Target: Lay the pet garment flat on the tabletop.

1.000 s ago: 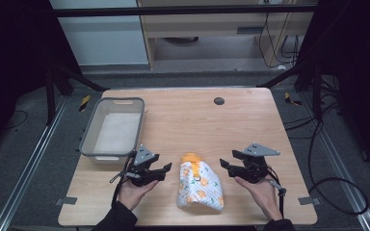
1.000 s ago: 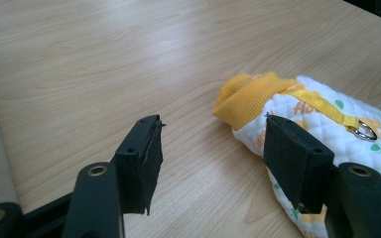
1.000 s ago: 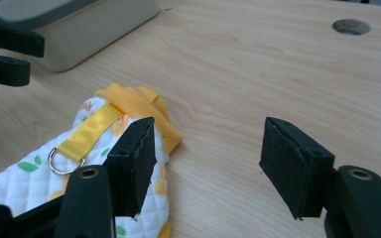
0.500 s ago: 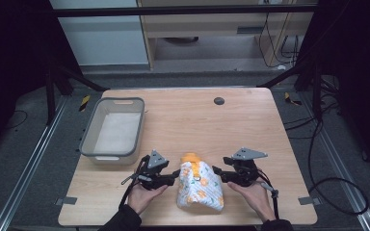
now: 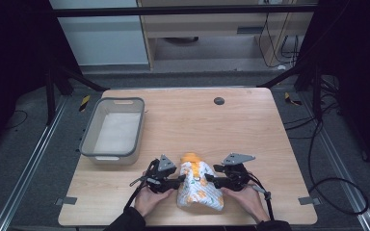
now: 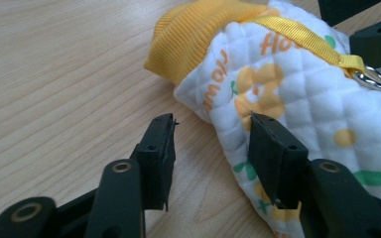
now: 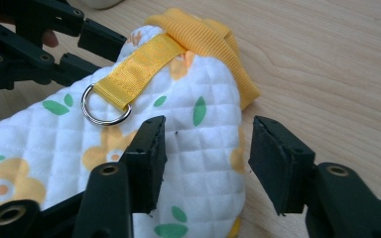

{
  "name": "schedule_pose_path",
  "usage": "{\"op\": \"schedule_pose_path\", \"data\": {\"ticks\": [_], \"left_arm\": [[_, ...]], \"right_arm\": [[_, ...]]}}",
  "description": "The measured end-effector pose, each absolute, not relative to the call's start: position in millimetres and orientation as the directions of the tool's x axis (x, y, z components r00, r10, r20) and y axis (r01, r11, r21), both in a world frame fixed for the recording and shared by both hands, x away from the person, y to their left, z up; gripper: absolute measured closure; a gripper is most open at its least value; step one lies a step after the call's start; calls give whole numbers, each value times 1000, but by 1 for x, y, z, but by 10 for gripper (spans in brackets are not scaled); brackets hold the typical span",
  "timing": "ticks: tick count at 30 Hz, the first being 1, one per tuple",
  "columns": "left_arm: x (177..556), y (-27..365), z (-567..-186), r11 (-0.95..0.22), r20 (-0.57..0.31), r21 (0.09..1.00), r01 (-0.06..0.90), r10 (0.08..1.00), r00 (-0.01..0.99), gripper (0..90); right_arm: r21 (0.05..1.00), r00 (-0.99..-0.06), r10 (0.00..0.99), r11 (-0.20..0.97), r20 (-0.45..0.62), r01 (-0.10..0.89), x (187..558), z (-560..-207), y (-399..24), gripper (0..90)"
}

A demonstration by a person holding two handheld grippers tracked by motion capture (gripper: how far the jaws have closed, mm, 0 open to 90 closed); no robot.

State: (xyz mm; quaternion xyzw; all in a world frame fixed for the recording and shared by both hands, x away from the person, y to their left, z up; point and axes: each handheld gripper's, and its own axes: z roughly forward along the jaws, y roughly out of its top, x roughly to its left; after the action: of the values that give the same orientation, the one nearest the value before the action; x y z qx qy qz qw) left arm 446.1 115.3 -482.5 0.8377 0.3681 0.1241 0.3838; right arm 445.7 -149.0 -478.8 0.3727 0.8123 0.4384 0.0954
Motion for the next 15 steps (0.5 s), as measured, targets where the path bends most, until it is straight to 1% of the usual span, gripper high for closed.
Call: {"op": "schedule_pose_path", "data": {"ticks": [3, 4, 5, 6, 9, 11, 12, 13, 15], "left_arm": [[448, 116, -484, -425, -105, 729, 536, 705, 701, 594], [449, 116, -484, -423, -119, 724, 545, 702, 702, 647], [449, 116, -485, -424, -129, 719, 551, 697, 705, 647], [449, 115, -486, -420, -138, 717, 556, 697, 704, 675], [450, 113, -488, -429, -144, 709, 559, 688, 711, 754], [450, 113, -488, -435, -146, 706, 559, 683, 716, 801], [449, 112, -488, -435, -148, 706, 559, 681, 717, 844], [449, 112, -488, -434, -151, 706, 559, 680, 718, 844], [449, 112, -488, -434, -156, 707, 559, 675, 721, 873]], "right_arm": [[778, -708, 679, 334, 193, 532, 448, -481, -149, 532], [775, -710, 676, 335, 199, 535, 448, -481, -149, 547], [773, -712, 672, 335, 204, 538, 449, -481, -149, 566], [771, -711, 672, 335, 208, 542, 449, -482, -148, 584], [765, -715, 665, 341, 214, 546, 449, -484, -146, 653], [765, -721, 662, 352, 205, 540, 450, -484, -145, 705], [765, -719, 665, 351, 203, 540, 450, -484, -145, 767], [765, -719, 665, 351, 203, 540, 450, -484, -145, 767], [764, -714, 672, 351, 197, 541, 449, -484, -145, 837]]}}
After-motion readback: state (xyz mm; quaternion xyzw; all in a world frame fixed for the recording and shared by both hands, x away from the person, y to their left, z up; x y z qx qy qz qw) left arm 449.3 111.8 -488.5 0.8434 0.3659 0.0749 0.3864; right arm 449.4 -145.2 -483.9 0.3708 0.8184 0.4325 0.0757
